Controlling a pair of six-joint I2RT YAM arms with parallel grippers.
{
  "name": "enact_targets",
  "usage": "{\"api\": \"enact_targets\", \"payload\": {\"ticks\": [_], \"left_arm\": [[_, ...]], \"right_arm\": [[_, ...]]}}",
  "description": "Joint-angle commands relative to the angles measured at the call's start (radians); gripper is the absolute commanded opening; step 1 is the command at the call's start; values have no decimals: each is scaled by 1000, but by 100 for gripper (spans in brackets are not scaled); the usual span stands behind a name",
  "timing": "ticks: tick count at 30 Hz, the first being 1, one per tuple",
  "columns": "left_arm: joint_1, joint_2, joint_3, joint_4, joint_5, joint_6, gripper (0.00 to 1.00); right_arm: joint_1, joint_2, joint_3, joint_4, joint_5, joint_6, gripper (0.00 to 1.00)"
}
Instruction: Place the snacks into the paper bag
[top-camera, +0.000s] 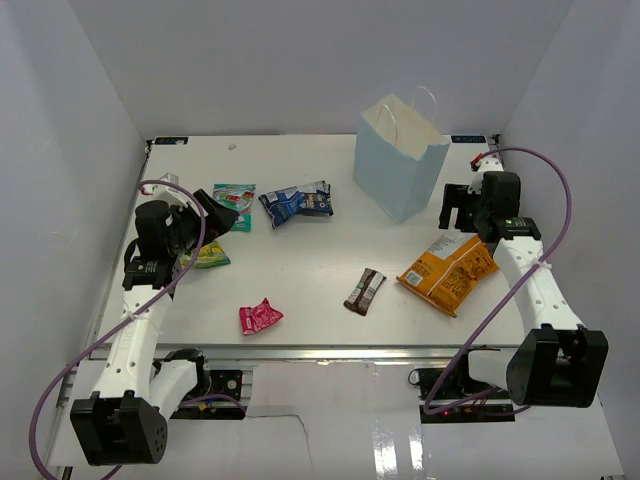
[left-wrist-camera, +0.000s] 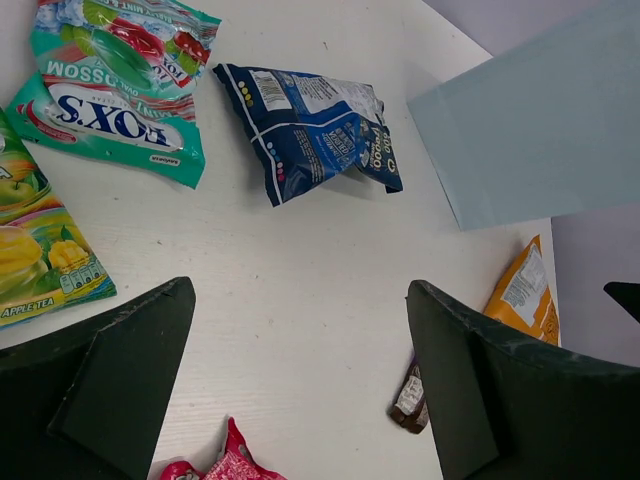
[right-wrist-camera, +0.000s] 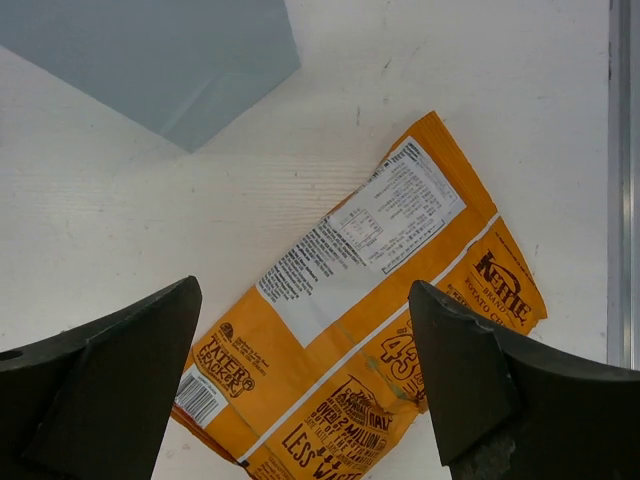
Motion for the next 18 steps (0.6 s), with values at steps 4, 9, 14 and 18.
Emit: {"api": "enact_targets", "payload": {"ticks": [4,9,14,18], "left_arm": [[-5,-18,10,1,6,7,98],[-5,-21,12,-18,21,-4,98],[-5,-33,21,-62,28,-25,98],[-5,-33,56,-134,15,-42,98]], "right_arm": [[-1,-25,77,-36,-363,-249,90],[77,2,160,-346,-810,-786,90],[348,47,168,-408,-743,-998,90],[527,151,186,-229,-507,-967,90]]}}
